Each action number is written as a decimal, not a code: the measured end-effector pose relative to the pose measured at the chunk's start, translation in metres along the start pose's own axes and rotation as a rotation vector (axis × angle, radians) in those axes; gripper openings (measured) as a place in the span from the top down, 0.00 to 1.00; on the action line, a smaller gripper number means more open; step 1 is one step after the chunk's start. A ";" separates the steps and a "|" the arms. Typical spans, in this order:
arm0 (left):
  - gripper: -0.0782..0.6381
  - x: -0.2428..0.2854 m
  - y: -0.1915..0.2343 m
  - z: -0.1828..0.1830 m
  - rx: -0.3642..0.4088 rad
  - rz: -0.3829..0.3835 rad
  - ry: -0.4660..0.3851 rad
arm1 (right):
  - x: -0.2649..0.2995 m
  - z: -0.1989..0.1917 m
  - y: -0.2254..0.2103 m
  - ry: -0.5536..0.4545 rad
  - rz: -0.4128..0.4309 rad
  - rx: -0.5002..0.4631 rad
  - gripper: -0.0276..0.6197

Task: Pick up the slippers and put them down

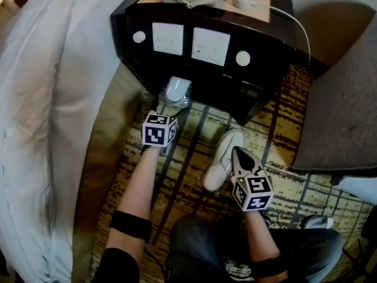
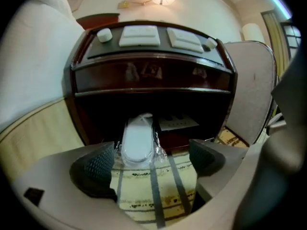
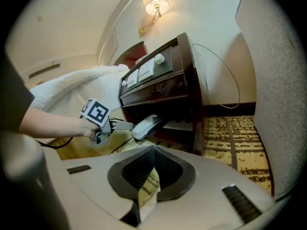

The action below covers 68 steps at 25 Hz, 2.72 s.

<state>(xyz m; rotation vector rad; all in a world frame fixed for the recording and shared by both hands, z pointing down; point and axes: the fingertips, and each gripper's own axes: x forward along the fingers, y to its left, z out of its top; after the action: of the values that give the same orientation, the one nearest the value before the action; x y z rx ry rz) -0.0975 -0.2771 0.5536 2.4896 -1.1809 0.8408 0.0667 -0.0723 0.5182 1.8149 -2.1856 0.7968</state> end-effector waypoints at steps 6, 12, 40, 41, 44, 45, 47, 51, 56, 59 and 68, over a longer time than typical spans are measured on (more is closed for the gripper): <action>0.06 0.058 0.019 -0.014 0.026 -0.033 0.130 | 0.015 -0.002 0.005 0.015 0.019 -0.006 0.96; 0.05 0.093 0.032 -0.023 0.080 -0.015 0.210 | 0.022 -0.010 0.000 0.043 0.024 -0.024 0.96; 0.33 0.067 0.032 -0.016 0.090 -0.017 0.141 | 0.024 -0.014 0.005 0.042 0.041 -0.008 0.96; 0.33 0.062 0.030 -0.015 0.086 -0.027 0.134 | 0.023 -0.014 0.007 0.041 0.044 -0.010 0.96; 0.33 0.045 0.033 -0.021 0.101 -0.010 0.116 | 0.019 -0.012 0.013 0.035 0.051 -0.015 0.96; 0.33 0.039 0.036 -0.023 0.103 0.000 0.107 | 0.018 -0.011 0.014 0.033 0.053 -0.016 0.96; 0.33 0.023 0.035 -0.024 0.091 0.010 0.085 | 0.014 -0.009 0.017 0.029 0.057 -0.020 0.96; 0.33 -0.014 0.029 -0.028 0.067 0.021 0.046 | 0.008 -0.006 0.022 0.020 0.062 -0.025 0.96; 0.33 -0.060 0.016 -0.042 0.053 0.031 0.023 | -0.002 -0.005 0.025 0.009 0.060 -0.023 0.96; 0.33 -0.084 0.004 -0.052 0.041 0.035 0.012 | -0.007 -0.002 0.028 0.001 0.065 -0.026 0.96; 0.33 -0.130 -0.032 -0.093 -0.012 0.040 -0.003 | -0.022 -0.002 0.032 -0.012 0.063 -0.032 0.96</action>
<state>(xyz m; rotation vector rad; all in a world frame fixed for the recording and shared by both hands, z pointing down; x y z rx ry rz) -0.1750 -0.1333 0.5500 2.4659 -1.2368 0.8376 0.0411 -0.0492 0.5010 1.7479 -2.2601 0.7617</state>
